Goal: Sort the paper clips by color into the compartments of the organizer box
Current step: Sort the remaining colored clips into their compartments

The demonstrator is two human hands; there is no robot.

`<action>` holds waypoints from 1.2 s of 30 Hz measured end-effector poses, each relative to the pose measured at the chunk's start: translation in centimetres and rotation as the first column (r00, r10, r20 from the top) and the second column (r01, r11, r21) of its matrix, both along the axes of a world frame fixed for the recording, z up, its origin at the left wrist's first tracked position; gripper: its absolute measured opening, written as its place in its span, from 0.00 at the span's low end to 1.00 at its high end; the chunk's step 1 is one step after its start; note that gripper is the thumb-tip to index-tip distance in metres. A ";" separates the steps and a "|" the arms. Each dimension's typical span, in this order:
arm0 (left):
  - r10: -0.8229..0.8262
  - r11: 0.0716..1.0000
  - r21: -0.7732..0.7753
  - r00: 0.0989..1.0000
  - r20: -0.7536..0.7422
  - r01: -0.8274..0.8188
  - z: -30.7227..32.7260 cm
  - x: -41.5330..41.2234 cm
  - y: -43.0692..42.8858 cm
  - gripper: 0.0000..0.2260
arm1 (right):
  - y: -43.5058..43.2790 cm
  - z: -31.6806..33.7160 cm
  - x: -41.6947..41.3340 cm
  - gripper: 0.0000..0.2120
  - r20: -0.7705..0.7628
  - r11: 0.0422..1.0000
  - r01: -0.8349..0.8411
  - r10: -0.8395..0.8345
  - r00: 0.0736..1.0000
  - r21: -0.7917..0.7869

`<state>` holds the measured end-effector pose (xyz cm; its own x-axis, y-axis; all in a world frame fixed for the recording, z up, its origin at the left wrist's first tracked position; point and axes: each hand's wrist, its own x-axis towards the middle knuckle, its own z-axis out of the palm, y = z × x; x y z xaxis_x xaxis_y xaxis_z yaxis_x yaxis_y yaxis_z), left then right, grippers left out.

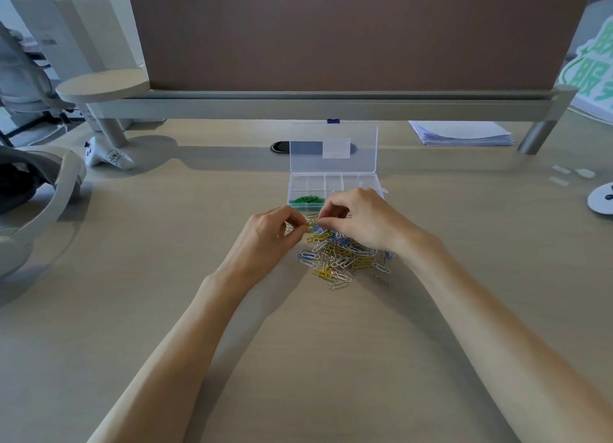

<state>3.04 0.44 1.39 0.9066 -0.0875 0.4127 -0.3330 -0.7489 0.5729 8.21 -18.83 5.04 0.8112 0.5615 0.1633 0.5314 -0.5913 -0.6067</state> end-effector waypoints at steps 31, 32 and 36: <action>0.115 0.975 0.195 0.992 -0.059 -0.102 -0.7 0.0 -1.0 0.06 | -0.5 0.0 0.3 0.01 -0.021 0.999 0.034 -0.034 0.999 0.031; 0.106 0.971 0.217 0.994 -0.032 -0.097 -0.8 0.1 -1.1 0.06 | -0.4 0.0 0.3 0.01 -0.021 0.999 0.034 -0.033 0.999 0.031; 0.080 0.964 0.252 0.997 0.018 -0.082 -0.8 0.5 -1.6 0.06 | -0.5 -0.3 0.5 0.02 -0.018 1.000 0.023 -0.023 1.000 0.002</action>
<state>3.53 -1.18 0.56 0.9120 -0.1161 0.3935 -0.2690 -0.8934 0.3598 8.69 -19.28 4.76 0.8267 0.5424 0.1495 0.5066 -0.6020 -0.6172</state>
